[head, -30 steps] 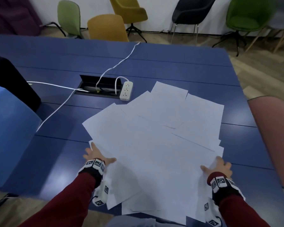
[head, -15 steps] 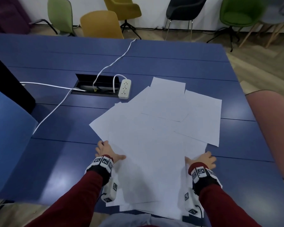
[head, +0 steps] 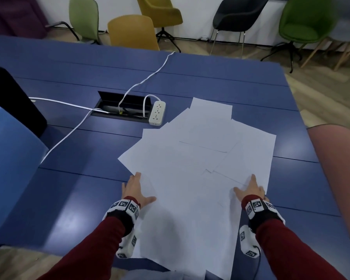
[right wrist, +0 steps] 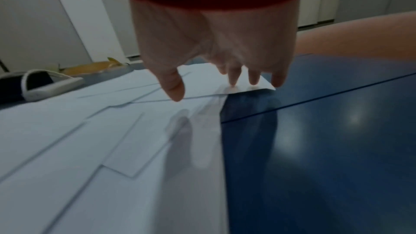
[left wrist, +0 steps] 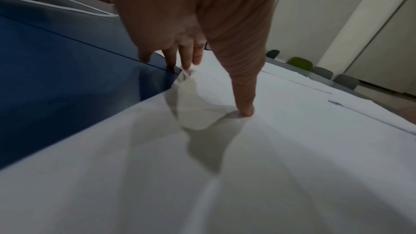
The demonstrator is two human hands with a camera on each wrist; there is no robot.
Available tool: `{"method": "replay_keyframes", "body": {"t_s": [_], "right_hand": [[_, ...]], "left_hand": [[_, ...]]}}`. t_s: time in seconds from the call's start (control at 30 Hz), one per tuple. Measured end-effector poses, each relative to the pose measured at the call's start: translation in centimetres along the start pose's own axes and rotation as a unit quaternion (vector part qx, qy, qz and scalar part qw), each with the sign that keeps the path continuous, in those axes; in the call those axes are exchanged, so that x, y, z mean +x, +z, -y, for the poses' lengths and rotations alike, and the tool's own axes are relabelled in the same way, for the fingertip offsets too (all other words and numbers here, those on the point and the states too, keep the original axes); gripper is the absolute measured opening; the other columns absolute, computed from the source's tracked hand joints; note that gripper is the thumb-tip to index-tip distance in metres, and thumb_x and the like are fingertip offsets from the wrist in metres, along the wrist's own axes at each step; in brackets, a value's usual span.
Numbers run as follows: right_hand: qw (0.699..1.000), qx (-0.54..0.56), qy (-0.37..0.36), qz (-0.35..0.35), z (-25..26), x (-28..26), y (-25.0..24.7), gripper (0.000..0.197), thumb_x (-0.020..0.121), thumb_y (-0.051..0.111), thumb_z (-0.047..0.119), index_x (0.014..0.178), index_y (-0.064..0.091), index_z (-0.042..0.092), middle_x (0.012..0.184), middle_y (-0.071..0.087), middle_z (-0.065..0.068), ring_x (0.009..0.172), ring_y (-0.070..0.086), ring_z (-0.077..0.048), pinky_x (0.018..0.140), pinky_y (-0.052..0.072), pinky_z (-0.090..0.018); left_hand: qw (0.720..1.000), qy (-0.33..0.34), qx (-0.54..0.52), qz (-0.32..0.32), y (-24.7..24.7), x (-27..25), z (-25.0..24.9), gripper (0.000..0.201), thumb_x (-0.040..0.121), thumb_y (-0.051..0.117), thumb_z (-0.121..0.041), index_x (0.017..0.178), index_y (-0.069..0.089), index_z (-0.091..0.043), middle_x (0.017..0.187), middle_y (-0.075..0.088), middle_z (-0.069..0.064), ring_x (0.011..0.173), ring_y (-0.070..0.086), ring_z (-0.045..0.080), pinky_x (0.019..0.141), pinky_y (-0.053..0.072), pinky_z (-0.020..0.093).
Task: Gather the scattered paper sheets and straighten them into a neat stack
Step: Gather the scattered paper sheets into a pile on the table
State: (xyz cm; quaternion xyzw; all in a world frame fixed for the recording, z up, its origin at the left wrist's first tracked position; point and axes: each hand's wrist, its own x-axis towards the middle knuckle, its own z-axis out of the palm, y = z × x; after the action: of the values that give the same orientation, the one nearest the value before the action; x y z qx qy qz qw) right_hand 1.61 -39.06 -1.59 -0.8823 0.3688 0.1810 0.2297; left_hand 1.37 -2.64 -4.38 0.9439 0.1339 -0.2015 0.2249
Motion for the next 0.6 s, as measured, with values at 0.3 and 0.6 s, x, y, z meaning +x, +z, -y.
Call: {"method": "replay_keyframes", "body": {"t_s": [0.3,0.6], "right_hand": [[0.994,-0.033,-0.083,-0.063,-1.4,-3.4,3.2,0.047,0.085,0.048,0.027,0.131,0.043,0.018,0.131,0.055,-0.01,0.127,0.045,-0.022,0.111,0.02,-0.04],[0.982,0.128,0.121,-0.072,-0.4,1.7,-3.0,0.061,0.085,0.061,0.028,0.129,0.04,-0.008,0.135,0.042,-0.028,0.122,0.045,-0.042,0.098,0.038,-0.045]], "left_hand": [[0.997,0.053,0.051,-0.015,-0.4,-1.8,-0.8,0.099,0.077,0.057,-0.056,0.151,0.001,-0.021,0.135,0.049,-0.001,0.134,0.035,0.021,0.12,0.007,0.047],[0.971,-0.169,-0.124,-0.113,-4.5,2.9,-0.2,0.105,0.067,0.077,-0.046,0.145,0.022,-0.003,0.15,0.025,0.02,0.139,0.024,0.036,0.111,0.027,0.05]]}}
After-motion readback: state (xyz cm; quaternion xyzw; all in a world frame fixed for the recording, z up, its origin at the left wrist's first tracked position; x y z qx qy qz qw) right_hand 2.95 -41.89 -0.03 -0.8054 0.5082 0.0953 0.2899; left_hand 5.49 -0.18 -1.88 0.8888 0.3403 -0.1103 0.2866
